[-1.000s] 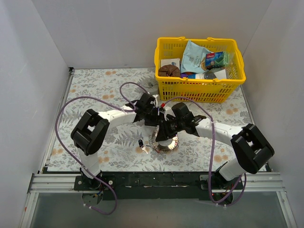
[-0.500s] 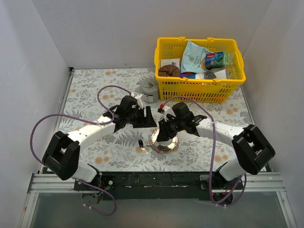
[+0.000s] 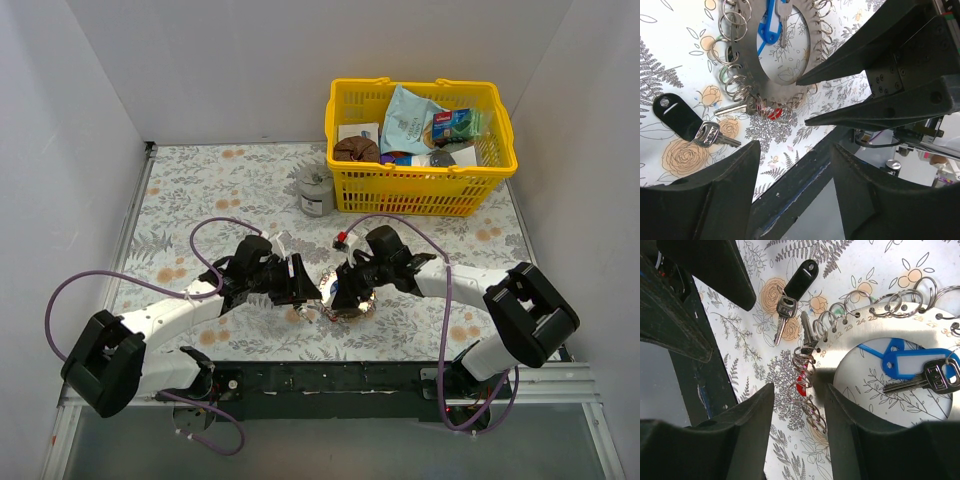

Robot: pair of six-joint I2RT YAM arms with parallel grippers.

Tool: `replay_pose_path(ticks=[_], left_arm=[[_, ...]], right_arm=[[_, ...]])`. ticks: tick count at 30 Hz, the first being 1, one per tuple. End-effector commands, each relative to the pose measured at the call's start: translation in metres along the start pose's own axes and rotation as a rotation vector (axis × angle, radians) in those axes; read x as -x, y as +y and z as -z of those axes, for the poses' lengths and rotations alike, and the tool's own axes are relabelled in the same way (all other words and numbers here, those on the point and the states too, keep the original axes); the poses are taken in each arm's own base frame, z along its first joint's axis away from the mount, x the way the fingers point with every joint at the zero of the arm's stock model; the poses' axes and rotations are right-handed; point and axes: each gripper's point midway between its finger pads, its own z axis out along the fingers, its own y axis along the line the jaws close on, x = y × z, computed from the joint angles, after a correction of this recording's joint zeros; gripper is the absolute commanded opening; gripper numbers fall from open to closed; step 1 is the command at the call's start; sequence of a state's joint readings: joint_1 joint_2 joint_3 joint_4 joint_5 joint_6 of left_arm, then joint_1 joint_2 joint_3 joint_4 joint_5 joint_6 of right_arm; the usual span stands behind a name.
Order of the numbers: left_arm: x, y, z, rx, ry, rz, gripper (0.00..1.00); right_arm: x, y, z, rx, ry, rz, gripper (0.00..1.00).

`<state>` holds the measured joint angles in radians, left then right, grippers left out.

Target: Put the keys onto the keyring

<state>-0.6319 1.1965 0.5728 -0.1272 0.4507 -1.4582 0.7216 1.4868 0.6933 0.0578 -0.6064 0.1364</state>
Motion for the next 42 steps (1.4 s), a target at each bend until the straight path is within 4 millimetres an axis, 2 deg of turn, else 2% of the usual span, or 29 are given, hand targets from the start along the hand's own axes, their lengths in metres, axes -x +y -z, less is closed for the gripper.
replay_pose_path(ticks=[1, 9, 17, 19, 20, 21, 26, 29, 35, 37, 38, 39, 42], left_arm=[[0.005, -0.018, 0.005, -0.07, -0.024, 0.012, 0.56], [0.005, -0.022, 0.001, -0.091, -0.009, 0.014, 0.56], [0.006, -0.02, -0.001, -0.086, -0.007, 0.013, 0.56], [0.005, -0.02, -0.001, -0.087, -0.004, 0.012, 0.56], [0.004, -0.019, -0.002, -0.086, -0.001, 0.014, 0.56], [0.004, -0.019, -0.002, -0.084, -0.001, 0.013, 0.56], [0.004, -0.018, -0.005, -0.085, 0.006, 0.013, 0.56], [0.005, -0.019, -0.005, -0.085, 0.006, 0.012, 0.56], [0.009, -0.021, -0.006, -0.086, -0.001, 0.005, 0.56], [0.011, -0.023, -0.006, -0.086, -0.008, 0.001, 0.56], [0.012, -0.024, -0.006, -0.086, -0.01, -0.001, 0.56], [0.013, -0.024, -0.005, -0.087, -0.011, -0.003, 0.56], [0.016, -0.026, -0.005, -0.084, -0.021, -0.013, 0.56]], right_arm=[[0.009, 0.0, -0.002, 0.01, -0.039, 0.083, 0.53], [-0.001, -0.009, -0.008, -0.006, -0.001, 0.076, 0.53], [-0.006, -0.005, -0.014, 0.005, 0.027, 0.1, 0.54], [-0.005, -0.004, -0.016, 0.005, 0.032, 0.109, 0.56], [-0.009, -0.003, -0.018, 0.001, 0.044, 0.11, 0.62], [-0.009, -0.004, -0.019, -0.004, 0.045, 0.113, 0.64], [-0.018, -0.006, -0.025, -0.017, 0.076, 0.106, 0.63], [-0.022, -0.008, -0.028, -0.021, 0.09, 0.093, 0.56], [-0.028, -0.009, -0.035, -0.017, 0.112, 0.073, 0.35], [-0.027, -0.007, -0.036, -0.011, 0.11, 0.072, 0.26], [-0.025, -0.006, -0.037, -0.009, 0.105, 0.07, 0.15], [-0.024, -0.005, -0.037, -0.008, 0.103, 0.071, 0.11], [-0.017, -0.002, -0.036, 0.0, 0.081, 0.074, 0.04]])
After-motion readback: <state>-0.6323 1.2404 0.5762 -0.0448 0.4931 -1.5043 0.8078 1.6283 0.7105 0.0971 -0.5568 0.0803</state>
